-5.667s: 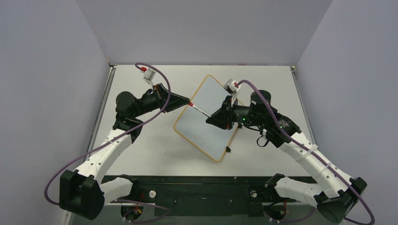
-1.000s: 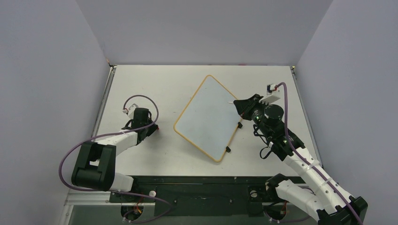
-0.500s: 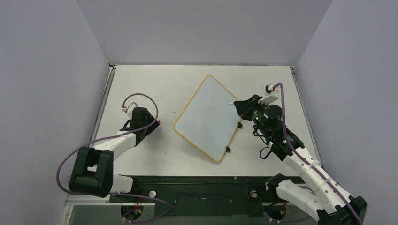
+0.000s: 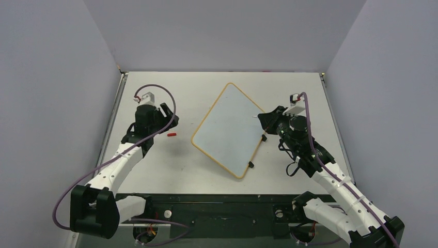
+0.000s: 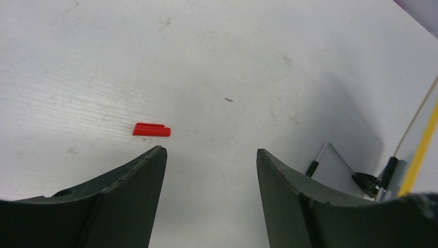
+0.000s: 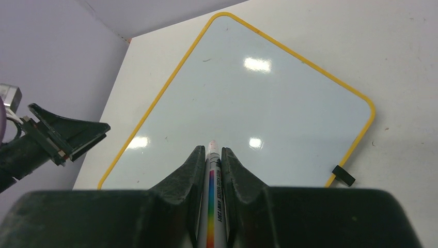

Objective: Write a sentence on the whiteboard
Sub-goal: Adjust the whiteboard at the center of the board.

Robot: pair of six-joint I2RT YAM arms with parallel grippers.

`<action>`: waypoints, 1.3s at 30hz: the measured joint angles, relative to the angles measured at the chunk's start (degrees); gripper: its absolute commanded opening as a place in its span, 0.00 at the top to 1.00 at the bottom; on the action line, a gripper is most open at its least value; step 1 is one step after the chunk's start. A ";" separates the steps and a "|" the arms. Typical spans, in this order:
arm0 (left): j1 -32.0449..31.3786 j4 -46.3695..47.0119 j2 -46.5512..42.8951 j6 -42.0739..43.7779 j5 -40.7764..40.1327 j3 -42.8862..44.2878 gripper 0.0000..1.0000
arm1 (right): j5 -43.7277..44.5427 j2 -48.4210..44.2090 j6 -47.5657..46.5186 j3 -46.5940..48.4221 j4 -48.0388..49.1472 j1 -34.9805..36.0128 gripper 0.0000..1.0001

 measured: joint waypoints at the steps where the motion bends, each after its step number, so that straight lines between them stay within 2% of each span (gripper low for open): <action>1: 0.00 0.04 -0.04 0.83 1.55 0.76 0.34 | -0.02 -0.02 -0.20 0.00 -0.13 0.00 1.00; 8: -1.11 2.84 2.34 4.04 15.19 4.76 0.38 | -0.44 -0.76 -1.40 -0.61 -0.50 0.00 1.00; 16: -9.44 4.81 9.73 6.60 20.87 9.51 0.38 | -2.21 -1.05 -1.73 -1.33 -0.72 0.00 1.00; 18: -10.34 5.09 11.28 6.60 21.62 10.64 0.41 | -2.58 -1.05 -1.84 -1.49 -0.87 0.00 1.00; 24: -10.49 6.60 14.56 6.58 24.61 13.42 0.61 | -3.96 -1.05 -2.95 -1.49 -1.14 0.00 1.00; 27: -10.51 6.67 16.72 6.64 26.12 15.04 0.63 | -5.95 -0.81 -3.80 -1.49 -1.07 0.00 1.00; 30: -10.51 6.51 18.93 6.78 28.00 16.20 0.62 | -9.29 0.13 -4.87 -1.49 -0.20 0.00 1.00; 39: -10.62 6.12 23.54 7.61 33.00 20.26 0.66 | -22.03 3.65 -5.88 -1.53 8.94 0.00 1.00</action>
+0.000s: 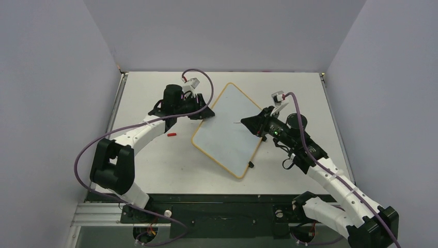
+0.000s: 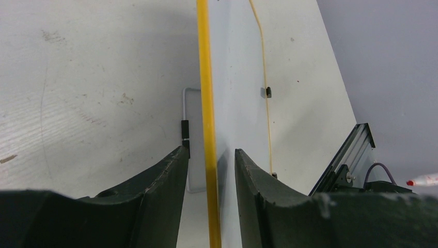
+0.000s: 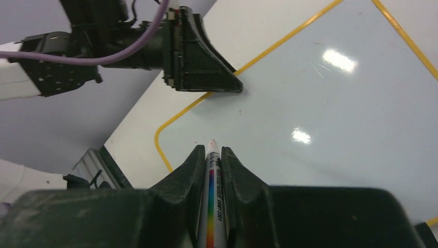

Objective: Write a sentence on the whiteboard
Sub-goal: Adjust the whiteboard at the center of the board.

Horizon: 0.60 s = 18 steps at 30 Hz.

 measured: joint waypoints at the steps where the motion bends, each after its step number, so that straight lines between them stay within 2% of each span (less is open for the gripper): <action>1: 0.00 0.07 0.72 0.00 0.83 0.83 0.68 | -1.38 0.33 0.04 -0.04 1.53 0.00 1.00; 2: 0.00 0.13 1.40 0.00 1.46 1.44 0.70 | -2.47 0.59 0.17 -0.15 2.86 0.00 1.00; 6: 0.00 0.50 4.48 -0.17 4.20 4.17 0.90 | -5.95 1.27 0.96 -1.05 7.80 0.00 1.00; 7: 0.00 0.50 5.20 -0.15 4.72 4.70 0.97 | -6.34 1.49 1.09 -1.14 8.63 0.00 1.00; 8: 0.07 0.63 5.90 -0.57 5.46 5.14 0.99 | -6.58 1.73 1.18 -1.29 9.57 0.00 1.00; 13: 0.04 0.50 7.41 -3.76 8.59 7.72 1.00 | -5.92 2.08 0.57 -1.36 10.47 0.17 1.00; 18: -0.37 -0.13 10.14 -3.72 11.21 11.10 1.00 | -0.90 2.05 -1.57 -1.36 8.94 2.97 1.00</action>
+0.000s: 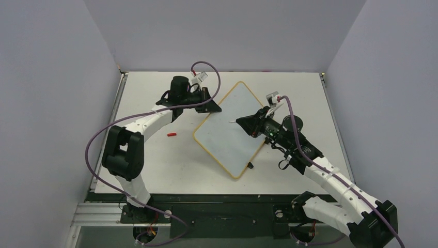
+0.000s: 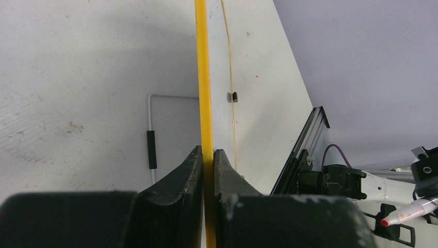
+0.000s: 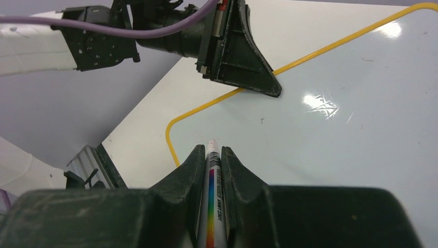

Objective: Write a sentence on the whiteboard
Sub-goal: Adjust the whiteboard at the center of the board, then hold the whiteboard on the whiteboard stand.

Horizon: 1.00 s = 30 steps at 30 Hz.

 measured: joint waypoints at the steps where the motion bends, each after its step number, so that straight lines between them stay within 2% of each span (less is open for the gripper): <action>1: -0.04 -0.20 0.59 0.07 0.35 0.55 1.00 | 0.35 0.00 -0.57 0.00 -0.37 0.61 1.00; 6: -0.57 -2.54 3.69 0.70 1.33 4.83 1.00 | 0.42 0.70 -3.37 0.00 -0.24 3.32 1.00; 12: -1.14 -3.96 4.87 1.22 1.33 6.99 0.99 | 0.33 6.32 -4.26 -0.28 3.93 6.27 1.00; 13: -1.20 -4.28 4.94 1.29 1.33 7.23 0.90 | 0.28 7.26 -4.35 -0.37 4.70 6.86 1.00; 14: -1.25 -4.61 5.07 1.36 1.29 7.54 0.86 | 0.24 8.20 -4.48 -0.37 5.55 7.28 1.00; 15: -1.29 -4.85 5.16 1.55 1.25 7.76 0.75 | 0.24 8.83 -4.52 -0.37 6.10 7.74 1.00; 17: -1.46 -5.57 5.25 3.13 0.35 8.02 0.63 | 0.17 10.03 -4.68 -0.37 7.10 8.24 1.00; 19: -1.57 -6.58 5.25 4.20 -0.44 8.15 0.57 | 0.17 10.71 -4.68 -0.37 7.58 8.48 1.00; 27: -1.57 -10.29 5.25 6.34 -2.34 8.26 0.55 | 0.22 10.88 -4.70 -0.37 8.72 8.50 1.00; 30: -1.05 -10.78 5.11 6.64 -2.34 7.93 0.57 | 0.22 10.86 -4.70 -0.37 8.72 8.50 1.00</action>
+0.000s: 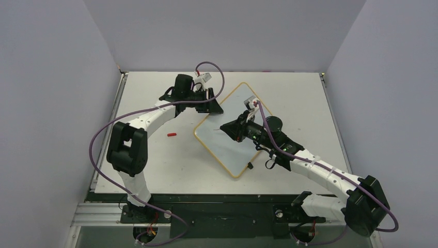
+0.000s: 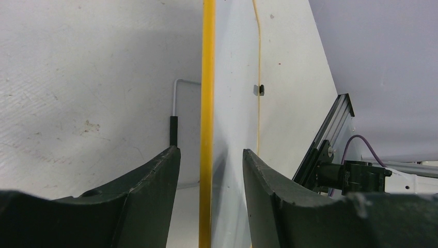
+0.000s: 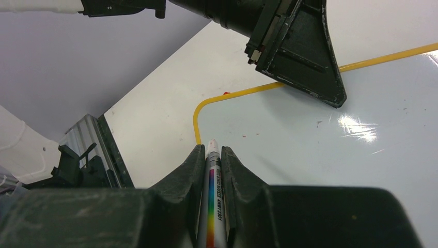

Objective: Write a sentence on the whiteboard
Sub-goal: Hold the whiteboard on the whiteboard stand.

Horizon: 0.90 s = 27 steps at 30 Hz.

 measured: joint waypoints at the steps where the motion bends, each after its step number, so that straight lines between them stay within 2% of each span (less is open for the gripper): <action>1: 0.31 -0.11 -0.28 0.11 0.02 -0.44 0.58 | 0.00 -0.02 -0.02 0.00 -0.02 0.00 1.00; 7: 3.19 -0.13 -2.40 0.04 2.75 -4.70 0.60 | -0.04 -0.07 -0.07 0.00 -0.02 0.00 1.00; 14: 3.48 1.64 -2.82 -1.05 6.10 -6.73 0.63 | -0.48 -0.04 -0.07 0.00 -0.04 0.00 1.00; 18: 3.48 3.13 -2.82 -2.43 8.55 -8.00 0.75 | -0.52 -0.02 -0.07 0.00 -0.09 0.00 1.00; 21: 3.48 4.50 -2.82 -3.74 10.19 -8.52 0.96 | -0.66 0.04 -0.07 0.00 -0.11 0.00 1.00; 22: 3.43 5.05 -2.82 -4.11 10.62 -8.59 0.99 | -0.76 0.13 -0.07 0.02 -0.07 0.00 1.00; 27: 3.19 6.29 -2.84 -6.58 12.09 -8.59 1.00 | -1.64 1.38 -0.20 0.02 0.00 0.00 1.00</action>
